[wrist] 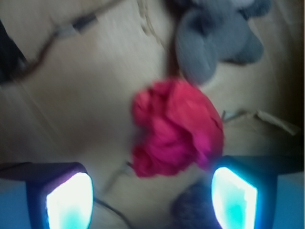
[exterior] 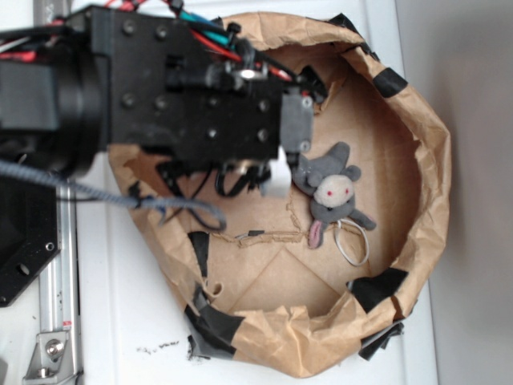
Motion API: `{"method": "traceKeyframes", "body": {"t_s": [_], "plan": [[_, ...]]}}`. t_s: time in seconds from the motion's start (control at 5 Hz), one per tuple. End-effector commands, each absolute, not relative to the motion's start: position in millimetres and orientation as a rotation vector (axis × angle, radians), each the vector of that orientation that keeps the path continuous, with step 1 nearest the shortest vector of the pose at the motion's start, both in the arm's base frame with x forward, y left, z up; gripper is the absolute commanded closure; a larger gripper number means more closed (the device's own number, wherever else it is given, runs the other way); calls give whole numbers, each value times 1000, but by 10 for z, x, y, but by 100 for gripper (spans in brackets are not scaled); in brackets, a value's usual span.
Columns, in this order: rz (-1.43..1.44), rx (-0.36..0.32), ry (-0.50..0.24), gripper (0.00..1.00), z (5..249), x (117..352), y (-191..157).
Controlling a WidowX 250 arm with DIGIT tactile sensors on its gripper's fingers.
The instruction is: Grab the rock.
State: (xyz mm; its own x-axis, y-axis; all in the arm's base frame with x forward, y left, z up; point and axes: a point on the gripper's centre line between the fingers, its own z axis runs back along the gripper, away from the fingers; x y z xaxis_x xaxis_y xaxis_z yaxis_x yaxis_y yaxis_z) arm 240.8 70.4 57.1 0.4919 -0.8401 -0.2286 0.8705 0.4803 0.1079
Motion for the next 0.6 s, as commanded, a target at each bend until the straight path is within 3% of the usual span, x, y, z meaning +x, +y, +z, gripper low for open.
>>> {"method": "traceKeyframes", "body": {"t_s": [0.0,0.2,0.4], "plan": [[-1053,239,169,0,704,2598,1151],[-1068,285,201,0,715,2559,1273],[-1076,315,181,0,734,2583,1296]]}}
